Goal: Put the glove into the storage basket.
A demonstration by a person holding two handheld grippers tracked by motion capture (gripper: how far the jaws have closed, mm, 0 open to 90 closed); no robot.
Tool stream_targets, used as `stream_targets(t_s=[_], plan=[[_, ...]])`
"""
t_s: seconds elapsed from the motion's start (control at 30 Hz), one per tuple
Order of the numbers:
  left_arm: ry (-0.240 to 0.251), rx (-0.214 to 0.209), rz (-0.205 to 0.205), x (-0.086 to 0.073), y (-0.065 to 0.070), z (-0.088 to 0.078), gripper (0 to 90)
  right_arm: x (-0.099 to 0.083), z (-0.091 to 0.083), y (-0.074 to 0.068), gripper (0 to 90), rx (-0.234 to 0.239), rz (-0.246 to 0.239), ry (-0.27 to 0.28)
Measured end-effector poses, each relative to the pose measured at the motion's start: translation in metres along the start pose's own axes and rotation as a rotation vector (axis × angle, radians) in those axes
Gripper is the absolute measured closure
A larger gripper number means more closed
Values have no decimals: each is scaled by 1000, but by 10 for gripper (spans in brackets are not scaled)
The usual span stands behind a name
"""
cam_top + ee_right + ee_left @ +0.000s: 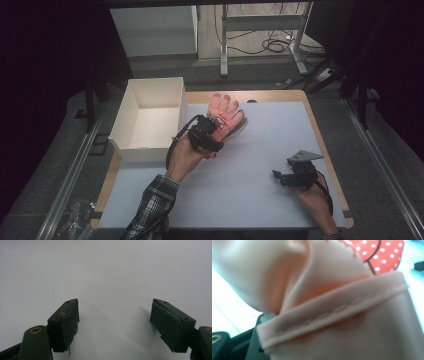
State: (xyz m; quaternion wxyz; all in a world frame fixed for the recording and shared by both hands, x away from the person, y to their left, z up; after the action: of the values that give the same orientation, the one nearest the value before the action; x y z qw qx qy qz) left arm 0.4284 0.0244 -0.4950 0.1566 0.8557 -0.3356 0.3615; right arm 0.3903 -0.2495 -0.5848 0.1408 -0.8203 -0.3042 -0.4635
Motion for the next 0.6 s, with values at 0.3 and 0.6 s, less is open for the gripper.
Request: stream_targets(t_s=[0.3, 0.6], plan=[[5, 47, -2, 23, -20, -13, 423, 0, 0, 0, 234, 1, 3, 3], [14, 109, -25, 36, -47, -30, 420, 0, 0, 0, 234, 1, 3, 3]])
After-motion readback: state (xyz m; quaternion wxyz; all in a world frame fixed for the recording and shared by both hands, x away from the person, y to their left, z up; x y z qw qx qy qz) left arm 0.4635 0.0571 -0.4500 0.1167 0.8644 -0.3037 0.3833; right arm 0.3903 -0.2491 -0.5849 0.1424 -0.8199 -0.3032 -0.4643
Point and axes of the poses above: each handheld gripper's, and its own axes: z roughly forward along the jaws, x roughly out of its top, y roughly to its right, the point moved 8 cm from there along z, roughly forward along the jaws, and after that the axes turned 11 degrees about y, right-handed, at the moved point
